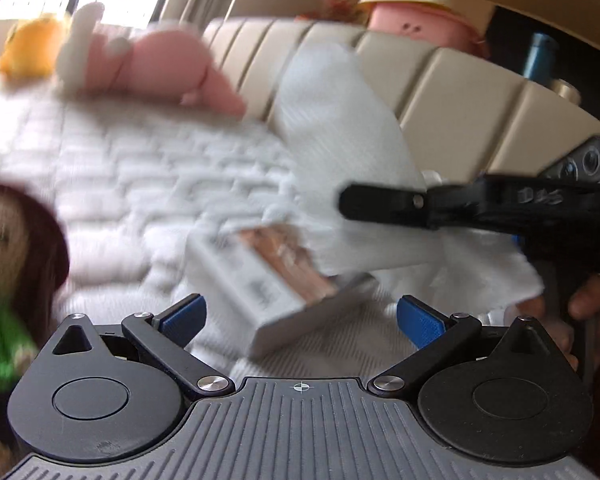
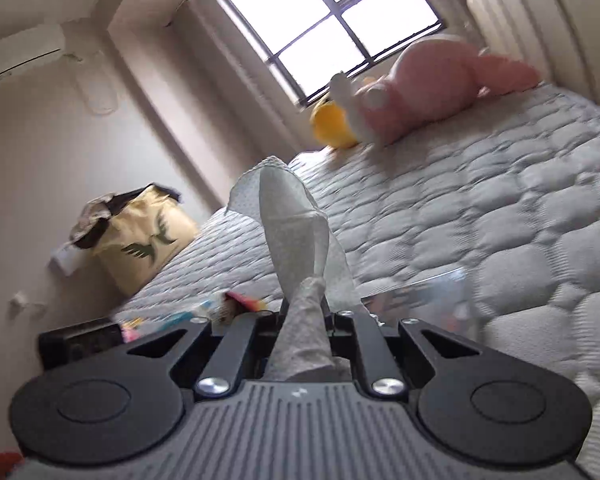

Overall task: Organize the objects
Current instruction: 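Carry the white box with the left tool while the right tool holds the tissue, then lower the white box onto the mattress and open the left tool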

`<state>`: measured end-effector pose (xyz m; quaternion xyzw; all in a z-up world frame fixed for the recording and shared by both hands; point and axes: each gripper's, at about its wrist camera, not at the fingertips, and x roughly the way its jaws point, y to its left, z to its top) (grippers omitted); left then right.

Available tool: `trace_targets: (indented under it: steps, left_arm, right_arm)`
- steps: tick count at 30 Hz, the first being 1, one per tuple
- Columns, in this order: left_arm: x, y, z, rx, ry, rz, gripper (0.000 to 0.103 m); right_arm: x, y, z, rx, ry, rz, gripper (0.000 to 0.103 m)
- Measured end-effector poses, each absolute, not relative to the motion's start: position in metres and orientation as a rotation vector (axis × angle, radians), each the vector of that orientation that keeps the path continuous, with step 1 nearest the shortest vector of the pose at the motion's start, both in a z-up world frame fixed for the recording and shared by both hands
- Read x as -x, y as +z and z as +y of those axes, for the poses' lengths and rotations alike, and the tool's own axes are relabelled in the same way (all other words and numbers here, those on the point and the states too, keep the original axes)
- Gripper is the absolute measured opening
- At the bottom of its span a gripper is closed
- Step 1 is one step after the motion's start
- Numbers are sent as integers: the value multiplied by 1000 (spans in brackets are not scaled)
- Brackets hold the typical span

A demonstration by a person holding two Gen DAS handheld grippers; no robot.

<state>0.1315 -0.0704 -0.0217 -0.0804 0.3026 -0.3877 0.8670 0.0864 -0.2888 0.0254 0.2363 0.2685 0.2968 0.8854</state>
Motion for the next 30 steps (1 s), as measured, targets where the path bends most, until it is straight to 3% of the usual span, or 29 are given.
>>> trace_targets:
  steps: [5, 15, 18, 20, 25, 30]
  left_arm:
    - [-134, -31, -63, 203, -849, 669, 103]
    - [-161, -35, -63, 386, -854, 747, 103]
    - [-182, -37, -64, 539, -831, 847, 103]
    - [-198, -38, -68, 635, -802, 937, 103]
    - [-239, -38, -93, 764, -710, 1147, 103]
    - [-229, -34, -112, 544, -818, 959, 103]
  right_arm:
    - [-117, 8, -258, -356, 589, 683, 9]
    - [-74, 3, -329, -415, 384, 603, 10]
    - [-61, 0, -350, -434, 313, 590, 12]
    - [-57, -6, -359, -446, 270, 598, 23]
    - [-54, -19, -370, -511, 291, 594, 23]
    - [-54, -23, -370, -521, 285, 573, 21]
